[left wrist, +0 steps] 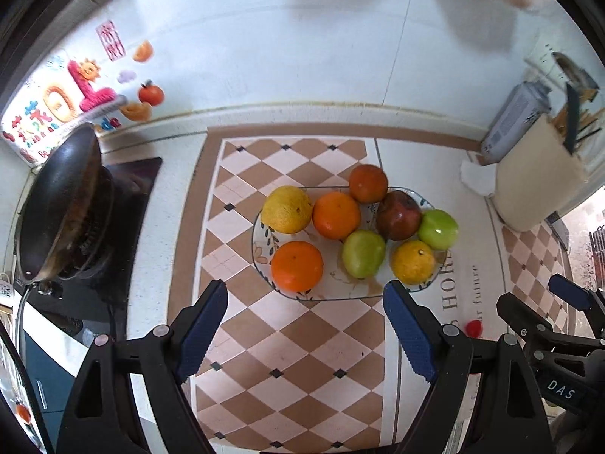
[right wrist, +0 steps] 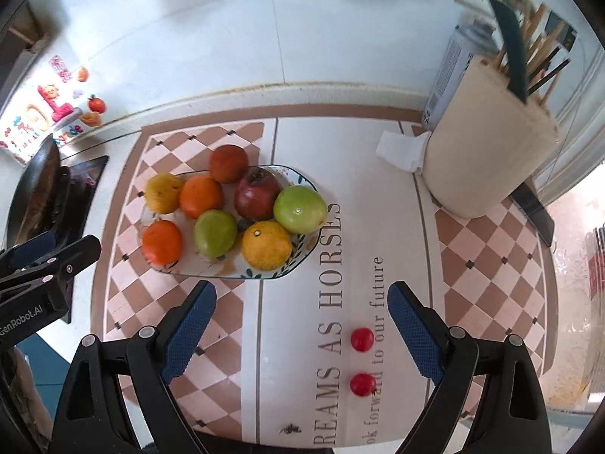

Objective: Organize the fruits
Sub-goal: 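Move both grippers back from the plate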

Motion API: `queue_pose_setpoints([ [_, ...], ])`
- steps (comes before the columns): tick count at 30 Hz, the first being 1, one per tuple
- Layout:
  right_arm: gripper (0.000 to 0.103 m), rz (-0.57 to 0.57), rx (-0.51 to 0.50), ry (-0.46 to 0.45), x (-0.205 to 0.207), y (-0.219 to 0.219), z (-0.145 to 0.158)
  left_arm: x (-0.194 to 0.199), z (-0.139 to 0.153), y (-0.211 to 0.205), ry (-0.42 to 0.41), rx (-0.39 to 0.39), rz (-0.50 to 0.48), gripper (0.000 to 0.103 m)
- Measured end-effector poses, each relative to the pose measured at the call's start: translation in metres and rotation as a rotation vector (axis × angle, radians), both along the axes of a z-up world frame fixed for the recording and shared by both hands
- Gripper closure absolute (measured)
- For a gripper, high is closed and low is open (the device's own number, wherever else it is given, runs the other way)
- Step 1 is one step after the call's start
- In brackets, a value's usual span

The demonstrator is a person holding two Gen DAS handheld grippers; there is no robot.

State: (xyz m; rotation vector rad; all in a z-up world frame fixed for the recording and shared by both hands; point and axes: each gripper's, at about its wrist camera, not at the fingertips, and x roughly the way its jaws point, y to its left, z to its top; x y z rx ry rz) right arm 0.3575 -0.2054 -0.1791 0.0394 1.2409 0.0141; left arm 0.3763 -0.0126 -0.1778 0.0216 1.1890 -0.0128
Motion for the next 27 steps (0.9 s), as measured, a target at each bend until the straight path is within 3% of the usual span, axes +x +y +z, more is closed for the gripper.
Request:
queue_pose_setpoints([
  [11,0.009,0.001,0.013,-0.134,-0.055,0.004,0.079,-0.049,0.056,0.011,-0.101,-0.034,0.010,0.019],
  [18,0.009,0.009,0.026,-0.193,-0.081,0.010,0.115,-0.076,0.086,0.015,-0.145,-0.038,0.002,0.019],
  [27,0.009,0.019,0.043,-0.244,-0.102,0.016,0.145,-0.102,0.103,0.016,-0.171,-0.052,-0.012,0.019],
])
